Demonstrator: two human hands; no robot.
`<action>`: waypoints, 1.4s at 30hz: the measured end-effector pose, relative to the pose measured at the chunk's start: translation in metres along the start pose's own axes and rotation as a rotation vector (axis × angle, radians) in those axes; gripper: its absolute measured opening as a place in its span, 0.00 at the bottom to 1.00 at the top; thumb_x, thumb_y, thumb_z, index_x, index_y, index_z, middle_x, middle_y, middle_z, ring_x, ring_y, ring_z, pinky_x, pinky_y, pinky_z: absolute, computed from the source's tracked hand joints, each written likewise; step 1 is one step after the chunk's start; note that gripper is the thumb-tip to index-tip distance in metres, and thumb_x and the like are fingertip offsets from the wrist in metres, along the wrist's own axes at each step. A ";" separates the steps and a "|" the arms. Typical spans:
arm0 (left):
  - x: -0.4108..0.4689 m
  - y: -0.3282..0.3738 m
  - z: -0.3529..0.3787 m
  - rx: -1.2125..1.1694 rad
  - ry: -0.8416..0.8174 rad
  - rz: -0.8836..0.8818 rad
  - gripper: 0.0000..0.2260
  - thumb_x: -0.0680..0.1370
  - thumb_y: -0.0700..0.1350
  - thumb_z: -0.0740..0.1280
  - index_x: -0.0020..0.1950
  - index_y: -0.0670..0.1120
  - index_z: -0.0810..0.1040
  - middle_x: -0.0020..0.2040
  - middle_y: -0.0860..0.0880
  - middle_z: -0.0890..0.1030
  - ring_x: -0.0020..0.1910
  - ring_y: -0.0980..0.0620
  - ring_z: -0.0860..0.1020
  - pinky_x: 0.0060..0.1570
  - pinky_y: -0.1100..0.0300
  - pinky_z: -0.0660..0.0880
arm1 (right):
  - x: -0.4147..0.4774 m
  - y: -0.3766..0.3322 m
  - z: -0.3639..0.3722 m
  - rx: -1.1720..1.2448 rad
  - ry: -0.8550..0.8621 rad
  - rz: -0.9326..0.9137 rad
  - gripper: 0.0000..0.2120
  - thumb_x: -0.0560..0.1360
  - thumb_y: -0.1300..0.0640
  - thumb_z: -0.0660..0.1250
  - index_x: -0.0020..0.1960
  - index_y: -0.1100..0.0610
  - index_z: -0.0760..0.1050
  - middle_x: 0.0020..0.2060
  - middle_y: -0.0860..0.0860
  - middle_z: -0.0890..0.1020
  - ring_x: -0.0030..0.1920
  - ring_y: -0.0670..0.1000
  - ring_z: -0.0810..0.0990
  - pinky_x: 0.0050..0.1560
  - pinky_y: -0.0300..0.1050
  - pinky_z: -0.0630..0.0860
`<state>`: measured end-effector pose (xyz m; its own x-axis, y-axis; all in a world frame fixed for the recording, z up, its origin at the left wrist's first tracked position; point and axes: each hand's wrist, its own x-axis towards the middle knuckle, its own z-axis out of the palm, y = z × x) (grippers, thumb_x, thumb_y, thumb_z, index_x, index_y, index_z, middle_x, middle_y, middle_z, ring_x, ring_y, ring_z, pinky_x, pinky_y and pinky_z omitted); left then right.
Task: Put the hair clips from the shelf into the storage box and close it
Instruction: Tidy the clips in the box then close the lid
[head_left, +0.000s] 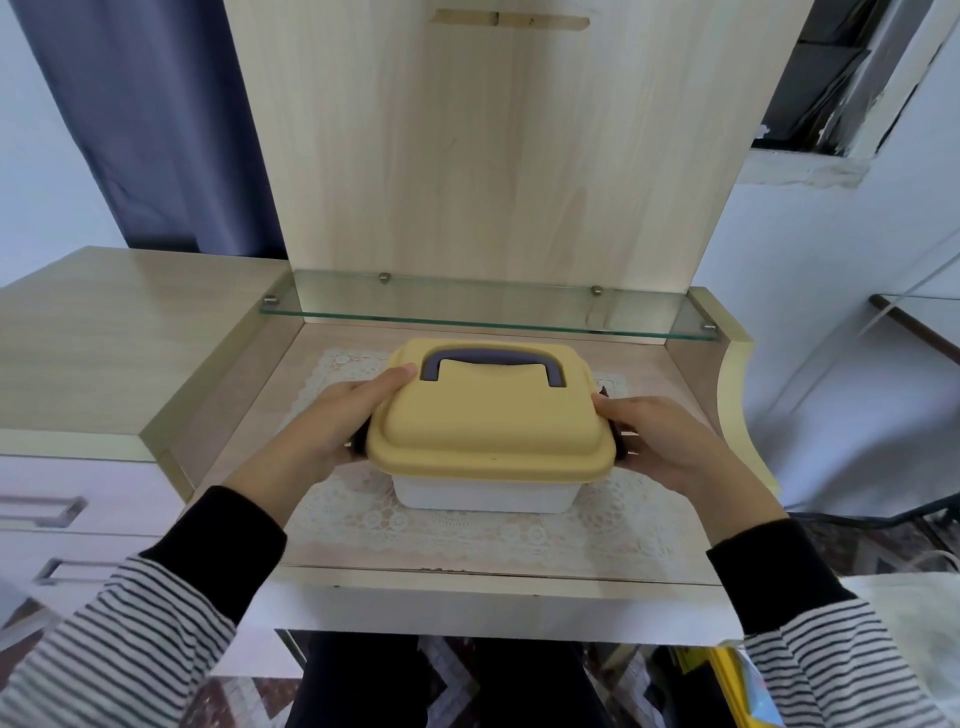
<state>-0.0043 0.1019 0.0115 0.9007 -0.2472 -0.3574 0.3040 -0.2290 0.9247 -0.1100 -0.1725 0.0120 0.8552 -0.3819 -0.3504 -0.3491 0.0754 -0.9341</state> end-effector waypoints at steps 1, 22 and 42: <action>0.000 0.001 -0.001 0.009 -0.002 -0.003 0.18 0.72 0.61 0.70 0.53 0.50 0.78 0.49 0.50 0.82 0.47 0.50 0.80 0.40 0.56 0.77 | 0.000 -0.001 -0.001 0.001 0.001 -0.001 0.13 0.76 0.57 0.68 0.55 0.65 0.77 0.44 0.56 0.81 0.43 0.55 0.80 0.35 0.46 0.77; 0.014 0.002 -0.003 -0.095 -0.053 -0.018 0.12 0.74 0.53 0.70 0.49 0.46 0.77 0.24 0.54 0.73 0.29 0.53 0.70 0.29 0.62 0.70 | 0.010 -0.006 0.001 -0.055 0.022 -0.043 0.08 0.77 0.64 0.65 0.52 0.69 0.77 0.39 0.59 0.78 0.37 0.55 0.76 0.36 0.47 0.76; 0.016 -0.013 0.014 -0.238 -0.016 0.147 0.20 0.77 0.53 0.66 0.68 0.51 0.72 0.59 0.50 0.81 0.56 0.48 0.79 0.50 0.51 0.77 | 0.015 0.022 0.024 0.062 0.120 -0.203 0.18 0.80 0.59 0.56 0.68 0.53 0.72 0.58 0.51 0.80 0.58 0.54 0.78 0.56 0.51 0.75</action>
<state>0.0017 0.0882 -0.0084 0.9362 -0.2764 -0.2172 0.2363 0.0374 0.9710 -0.0956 -0.1545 -0.0152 0.8524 -0.5014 -0.1483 -0.1475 0.0414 -0.9882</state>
